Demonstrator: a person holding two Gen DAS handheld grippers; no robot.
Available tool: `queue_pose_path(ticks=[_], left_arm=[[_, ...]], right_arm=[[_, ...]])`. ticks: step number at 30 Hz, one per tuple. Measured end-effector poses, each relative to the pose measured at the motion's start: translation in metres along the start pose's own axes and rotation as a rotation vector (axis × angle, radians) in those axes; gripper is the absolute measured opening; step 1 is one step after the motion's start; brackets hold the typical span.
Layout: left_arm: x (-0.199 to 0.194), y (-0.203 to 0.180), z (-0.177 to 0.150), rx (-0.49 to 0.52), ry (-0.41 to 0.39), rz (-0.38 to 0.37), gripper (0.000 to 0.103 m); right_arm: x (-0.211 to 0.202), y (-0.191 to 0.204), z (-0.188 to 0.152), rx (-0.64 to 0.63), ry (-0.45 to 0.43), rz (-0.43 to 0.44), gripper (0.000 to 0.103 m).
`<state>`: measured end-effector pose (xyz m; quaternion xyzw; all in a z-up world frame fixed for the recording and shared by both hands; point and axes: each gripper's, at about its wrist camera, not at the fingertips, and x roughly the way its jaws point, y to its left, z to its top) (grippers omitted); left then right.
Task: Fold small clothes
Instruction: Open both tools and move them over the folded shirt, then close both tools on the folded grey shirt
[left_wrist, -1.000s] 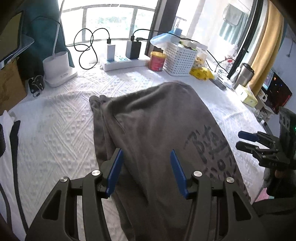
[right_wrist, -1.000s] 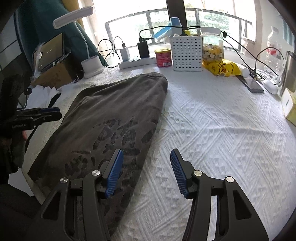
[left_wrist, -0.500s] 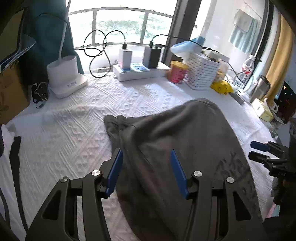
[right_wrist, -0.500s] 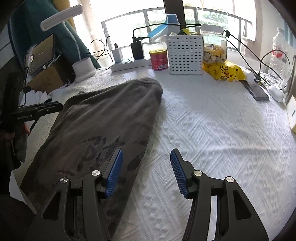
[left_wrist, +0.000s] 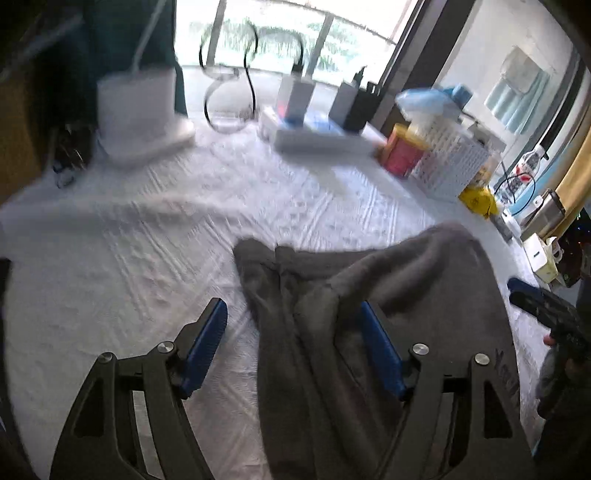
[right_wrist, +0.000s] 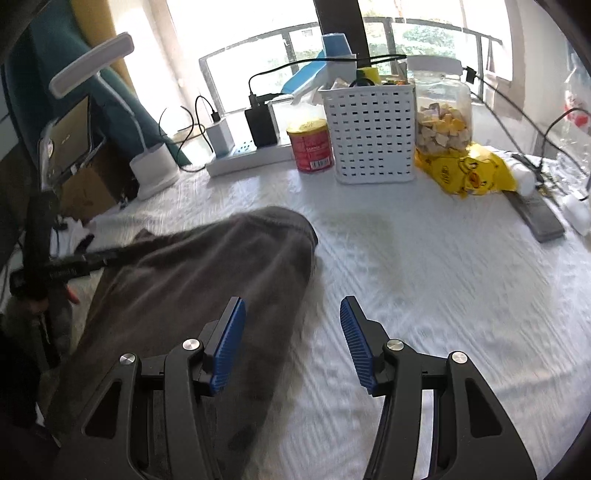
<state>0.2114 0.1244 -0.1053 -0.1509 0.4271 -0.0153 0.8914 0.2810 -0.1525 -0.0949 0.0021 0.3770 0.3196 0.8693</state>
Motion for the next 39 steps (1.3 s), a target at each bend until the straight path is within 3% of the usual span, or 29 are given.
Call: queue_pose_path(ticks=[5,10,14,16,19,21,23,26,34,39], left_arm=[[0.006,-0.021,0.000,0.094,0.041,0.012,0.080],[0.013,-0.048,-0.004,0.178,0.075,-0.041,0.080],[0.016,-0.052,-0.002,0.158,0.080,-0.114,0.080],[0.016,-0.061,-0.005,0.194,0.079,-0.113,0.075],[0.017,-0.071,-0.010,0.229,0.068,-0.114,0.055],[0.017,-0.073,-0.011,0.235,0.064,-0.122,0.039],[0.018,-0.073,-0.011,0.230,0.065,-0.129,0.031],[0.016,-0.073,-0.012,0.223,0.065,-0.132,0.027],[-0.007,-0.084,-0.021,0.237,0.018,-0.160,0.024],[-0.029,-0.091,-0.026,0.260,-0.043,-0.168,0.024]], right_arm=[[0.024,0.000,0.010,0.006,0.017,0.042,0.057],[0.048,0.010,0.013,-0.026,0.066,0.066,0.057],[0.056,0.021,0.014,-0.065,0.076,0.063,0.059],[0.057,0.023,0.014,-0.071,0.075,0.050,0.059],[0.060,0.037,0.011,-0.144,0.092,0.053,0.058],[0.062,0.047,0.008,-0.186,0.093,0.036,0.051],[0.062,0.051,0.007,-0.194,0.093,0.055,0.032],[0.060,0.055,0.005,-0.198,0.094,0.072,0.021],[0.037,0.065,0.000,-0.199,0.068,0.078,0.018],[0.012,0.070,0.000,-0.193,-0.001,0.069,0.017]])
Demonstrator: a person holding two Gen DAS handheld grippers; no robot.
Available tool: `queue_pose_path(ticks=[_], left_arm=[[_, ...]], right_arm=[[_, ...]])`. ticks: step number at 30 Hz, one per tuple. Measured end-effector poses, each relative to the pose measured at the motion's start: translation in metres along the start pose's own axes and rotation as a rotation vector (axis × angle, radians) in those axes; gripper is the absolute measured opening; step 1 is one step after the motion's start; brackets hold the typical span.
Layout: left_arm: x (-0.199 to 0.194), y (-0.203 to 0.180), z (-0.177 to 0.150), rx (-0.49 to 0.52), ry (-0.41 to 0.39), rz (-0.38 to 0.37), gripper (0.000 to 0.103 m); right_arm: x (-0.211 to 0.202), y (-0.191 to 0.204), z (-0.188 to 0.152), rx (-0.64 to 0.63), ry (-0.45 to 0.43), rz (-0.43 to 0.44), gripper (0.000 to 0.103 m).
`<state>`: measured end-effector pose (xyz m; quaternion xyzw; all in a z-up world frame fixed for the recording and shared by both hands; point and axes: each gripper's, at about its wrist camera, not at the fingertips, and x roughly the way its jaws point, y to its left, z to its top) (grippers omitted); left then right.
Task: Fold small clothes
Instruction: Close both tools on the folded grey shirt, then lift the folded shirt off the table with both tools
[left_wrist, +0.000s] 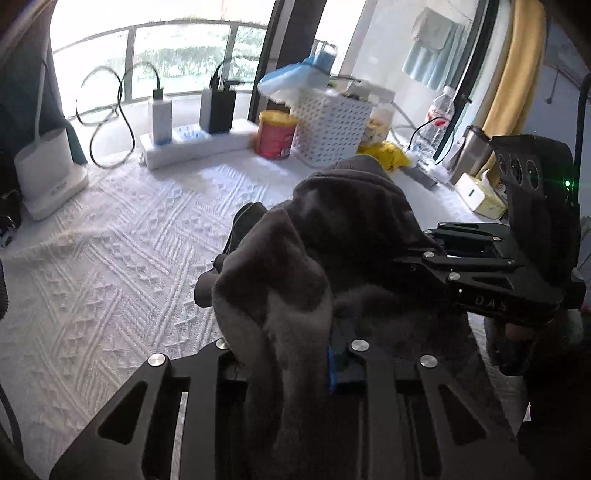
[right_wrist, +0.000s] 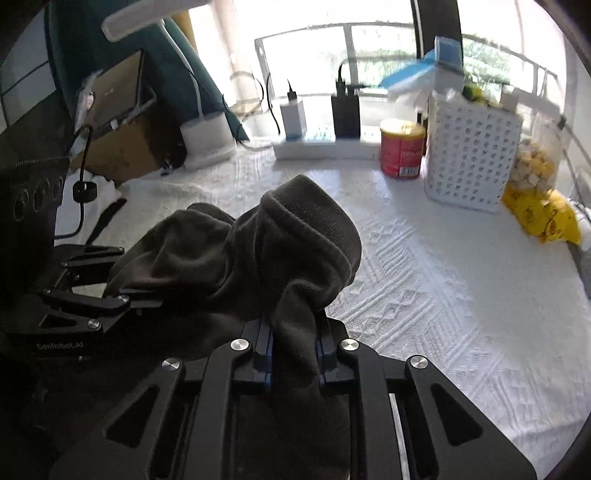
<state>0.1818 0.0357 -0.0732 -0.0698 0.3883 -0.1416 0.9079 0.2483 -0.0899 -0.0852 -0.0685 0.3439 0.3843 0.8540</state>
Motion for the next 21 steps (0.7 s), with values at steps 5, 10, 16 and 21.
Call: queue_pose_path(ticks=[5,10,16,21], left_arm=[[-0.022,-0.008,0.000,0.038,-0.064,0.019,0.024],[-0.047,-0.020,-0.005,0.086,-0.151,0.044,0.023],[-0.065,-0.030,-0.008,0.094,-0.206,0.055,0.023],[-0.079,-0.036,-0.010,0.094,-0.235,0.067,0.023]], right_arm=[[-0.024,0.012,0.005,-0.015,-0.060,-0.009,0.017],[-0.051,0.020,0.005,-0.020,-0.112,-0.013,0.017],[-0.075,0.031,0.003,-0.035,-0.161,-0.016,0.017],[-0.095,0.039,0.001,-0.048,-0.194,-0.012,0.017]])
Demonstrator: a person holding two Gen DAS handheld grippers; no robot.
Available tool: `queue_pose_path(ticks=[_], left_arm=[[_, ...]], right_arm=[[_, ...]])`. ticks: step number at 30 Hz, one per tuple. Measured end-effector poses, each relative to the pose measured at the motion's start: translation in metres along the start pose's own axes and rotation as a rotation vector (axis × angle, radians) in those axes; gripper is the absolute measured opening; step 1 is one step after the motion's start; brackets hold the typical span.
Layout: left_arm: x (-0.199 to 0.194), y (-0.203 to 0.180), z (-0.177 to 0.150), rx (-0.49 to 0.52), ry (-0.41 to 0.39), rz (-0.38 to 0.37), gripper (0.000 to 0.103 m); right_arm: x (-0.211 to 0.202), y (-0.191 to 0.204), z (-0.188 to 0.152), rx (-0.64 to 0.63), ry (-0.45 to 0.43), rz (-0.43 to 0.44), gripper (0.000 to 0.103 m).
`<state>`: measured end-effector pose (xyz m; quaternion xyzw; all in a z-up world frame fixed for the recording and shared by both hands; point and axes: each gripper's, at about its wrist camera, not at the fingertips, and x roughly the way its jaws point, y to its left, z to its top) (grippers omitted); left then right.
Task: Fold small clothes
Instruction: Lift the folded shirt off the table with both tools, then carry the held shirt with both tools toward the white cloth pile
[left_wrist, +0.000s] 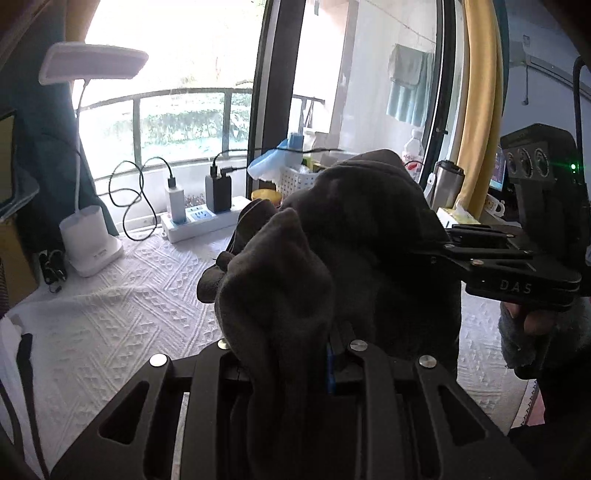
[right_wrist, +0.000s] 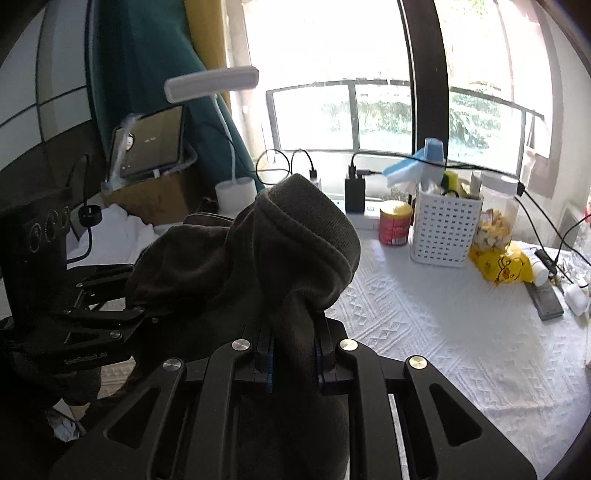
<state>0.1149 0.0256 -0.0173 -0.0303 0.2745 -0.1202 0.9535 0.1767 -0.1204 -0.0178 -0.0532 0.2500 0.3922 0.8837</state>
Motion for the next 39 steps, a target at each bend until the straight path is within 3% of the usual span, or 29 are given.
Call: queue_pose_path(ticks=[25,39], left_arm=[[-0.075,-0.029,0.021,0.067,-0.203,0.003,0.022],[-0.112,-0.022,0.033,0.113,-0.323,0.031,0.022]], right_arm=[[-0.090,0.038,0.026,-0.123,-0.212,-0.025,0.017],[-0.133,0.078,0.045,-0.203,-0.351,-0.034,0.017]])
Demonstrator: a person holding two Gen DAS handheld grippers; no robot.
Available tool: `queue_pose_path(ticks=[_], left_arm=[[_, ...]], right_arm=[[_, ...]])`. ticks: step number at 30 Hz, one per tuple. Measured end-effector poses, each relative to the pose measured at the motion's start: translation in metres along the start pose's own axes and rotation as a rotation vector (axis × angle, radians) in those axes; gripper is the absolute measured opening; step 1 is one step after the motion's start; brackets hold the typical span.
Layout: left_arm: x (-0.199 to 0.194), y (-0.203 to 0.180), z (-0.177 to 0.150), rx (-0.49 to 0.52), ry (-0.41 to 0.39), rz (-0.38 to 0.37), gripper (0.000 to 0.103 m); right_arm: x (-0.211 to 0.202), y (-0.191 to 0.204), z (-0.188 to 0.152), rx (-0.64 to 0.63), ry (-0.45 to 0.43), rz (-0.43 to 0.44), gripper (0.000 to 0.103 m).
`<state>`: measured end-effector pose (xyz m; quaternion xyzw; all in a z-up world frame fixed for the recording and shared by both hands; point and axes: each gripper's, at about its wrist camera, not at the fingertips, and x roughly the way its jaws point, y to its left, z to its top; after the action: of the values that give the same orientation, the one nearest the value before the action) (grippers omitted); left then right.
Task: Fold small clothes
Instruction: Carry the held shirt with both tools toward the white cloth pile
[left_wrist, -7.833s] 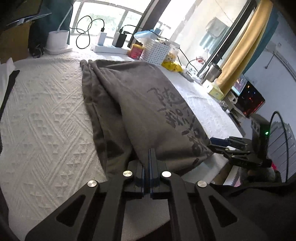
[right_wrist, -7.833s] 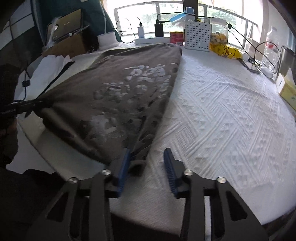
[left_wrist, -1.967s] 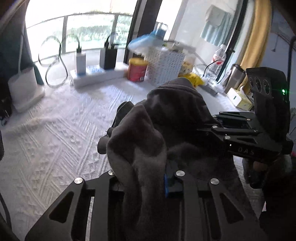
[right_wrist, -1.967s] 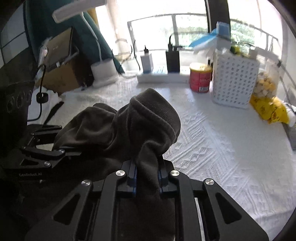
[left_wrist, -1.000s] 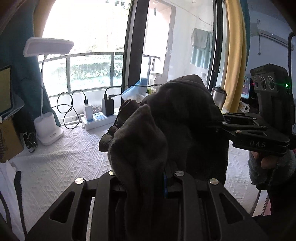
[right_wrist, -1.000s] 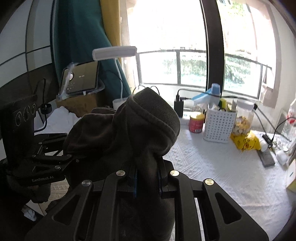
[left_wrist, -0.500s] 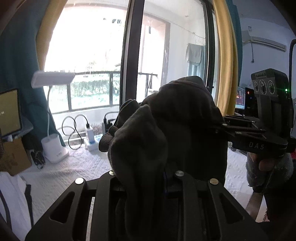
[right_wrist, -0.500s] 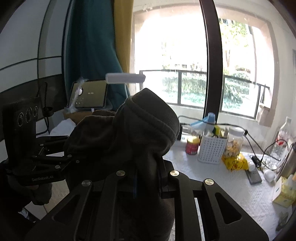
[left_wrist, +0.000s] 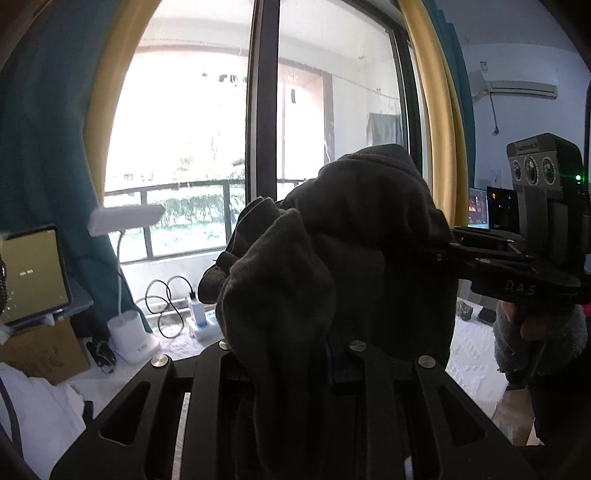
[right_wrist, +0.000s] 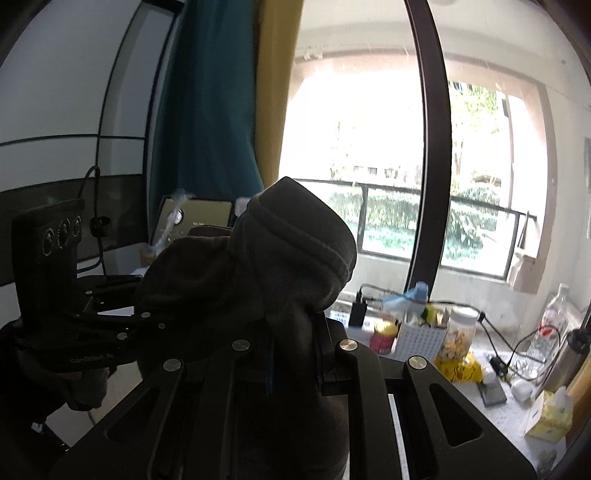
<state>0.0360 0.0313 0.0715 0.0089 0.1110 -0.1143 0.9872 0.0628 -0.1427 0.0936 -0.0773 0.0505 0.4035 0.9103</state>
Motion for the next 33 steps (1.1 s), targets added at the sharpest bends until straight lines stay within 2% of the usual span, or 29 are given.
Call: queue_pose_path(ticks=[7,15,25,33], left_arm=[[-0.018,0.014,0.000,-0.005,-0.054,0.029,0.022],[-0.044,0.040,-0.001,-0.012,-0.097,0.093,0.022],[-0.092,0.077,-0.010,-0.002,-0.116,0.221,0.022],[-0.125,0.103,-0.026,-0.027,-0.086,0.313,0.022]], right_arm=[[-0.008,0.025,0.019,-0.046,-0.046,0.020,0.017],[-0.003,0.063,0.037,-0.092,-0.090,0.084,0.017],[0.013,0.122,0.052,-0.160,-0.120,0.226,0.017],[0.025,0.175,0.061,-0.194,-0.115,0.353,0.017]])
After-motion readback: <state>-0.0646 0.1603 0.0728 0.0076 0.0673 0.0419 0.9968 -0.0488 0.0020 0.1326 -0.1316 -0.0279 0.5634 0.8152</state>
